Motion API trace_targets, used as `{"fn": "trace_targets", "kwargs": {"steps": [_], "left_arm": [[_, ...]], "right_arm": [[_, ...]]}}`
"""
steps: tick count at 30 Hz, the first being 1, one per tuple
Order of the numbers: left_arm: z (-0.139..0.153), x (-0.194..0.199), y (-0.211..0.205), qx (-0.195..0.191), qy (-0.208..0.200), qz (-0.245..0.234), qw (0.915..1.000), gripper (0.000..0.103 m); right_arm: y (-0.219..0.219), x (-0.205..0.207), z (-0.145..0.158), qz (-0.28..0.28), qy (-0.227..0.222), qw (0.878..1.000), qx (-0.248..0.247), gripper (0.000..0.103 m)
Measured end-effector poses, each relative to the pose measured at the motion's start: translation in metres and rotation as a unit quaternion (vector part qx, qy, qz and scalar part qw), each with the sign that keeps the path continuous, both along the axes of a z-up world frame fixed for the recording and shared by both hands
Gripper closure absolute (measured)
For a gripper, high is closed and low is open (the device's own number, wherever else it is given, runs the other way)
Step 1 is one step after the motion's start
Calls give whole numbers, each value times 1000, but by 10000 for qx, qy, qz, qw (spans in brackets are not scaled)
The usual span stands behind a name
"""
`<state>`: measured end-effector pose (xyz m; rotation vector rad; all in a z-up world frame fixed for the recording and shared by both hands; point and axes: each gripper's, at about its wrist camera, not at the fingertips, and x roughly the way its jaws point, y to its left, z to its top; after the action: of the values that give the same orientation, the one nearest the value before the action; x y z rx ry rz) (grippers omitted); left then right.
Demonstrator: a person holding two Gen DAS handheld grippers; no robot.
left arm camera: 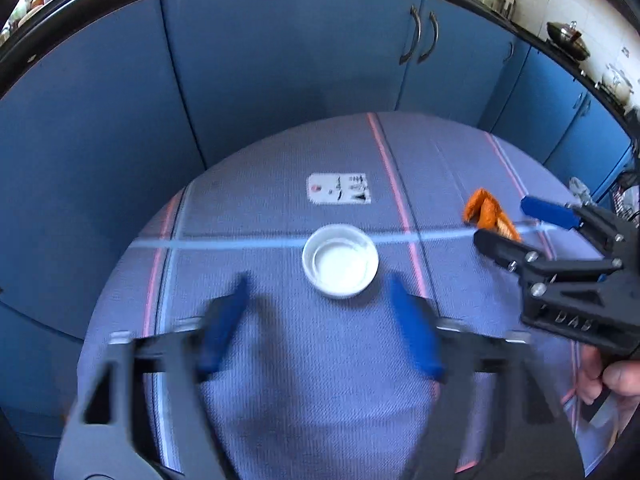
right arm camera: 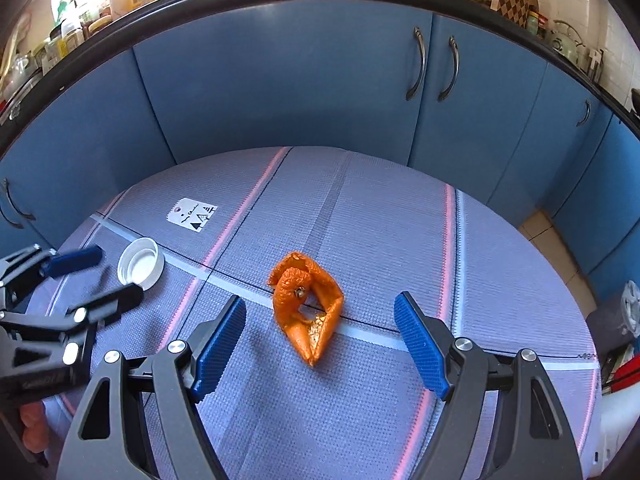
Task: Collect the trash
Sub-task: 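Grasp the white bottle cap with the left tool while the right grasps the orange peel, then carry the cap and orange peel over the black bin and open both tools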
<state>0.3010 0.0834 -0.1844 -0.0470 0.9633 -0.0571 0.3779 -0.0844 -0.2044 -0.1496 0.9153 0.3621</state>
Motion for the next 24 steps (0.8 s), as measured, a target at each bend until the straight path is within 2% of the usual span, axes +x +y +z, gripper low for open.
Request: {"fn": "trace_targets", "kwargs": {"steps": [3,5,6,9,10,11,13,14,15,18,24], "left_arm": [[0,7,-6,28,-49,-63,10000,13],[-1,12,-11,326,-127,8,9994,14],[-3,15,-12,358,-138,4,9993,15],[-8,21,-9,385,-2,29,9993,33],[-9,23,-7,350,20,45,9994,36],[-9,23,-6,354,-3,56,9994,38],[-9,22,-5,352,-22,49,9994,50],[-8,22,-4,341,-19,57,9994,54],[-8,21,-3,335,-13,61,9994,61],[-6,18,-2,249,23,65,9997,62],[9,4,-9,212,-150,78,9996,62]], "right_arm": [[1,2,-4,4,18,10000,19,28],[4,4,-8,20,21,10000,-11,29],[6,4,-9,32,-26,10000,-77,29],[9,4,-11,96,-76,9999,-104,32],[9,3,-11,106,-95,9999,-95,34],[10,3,-11,117,-110,9998,-85,39],[11,2,-11,166,-136,9997,-75,53],[12,1,-10,216,-138,9997,-64,68],[13,1,-9,265,-129,9995,-77,78],[12,-4,-8,314,-140,9994,-48,88],[-9,-20,5,163,-216,9996,28,89]]}}
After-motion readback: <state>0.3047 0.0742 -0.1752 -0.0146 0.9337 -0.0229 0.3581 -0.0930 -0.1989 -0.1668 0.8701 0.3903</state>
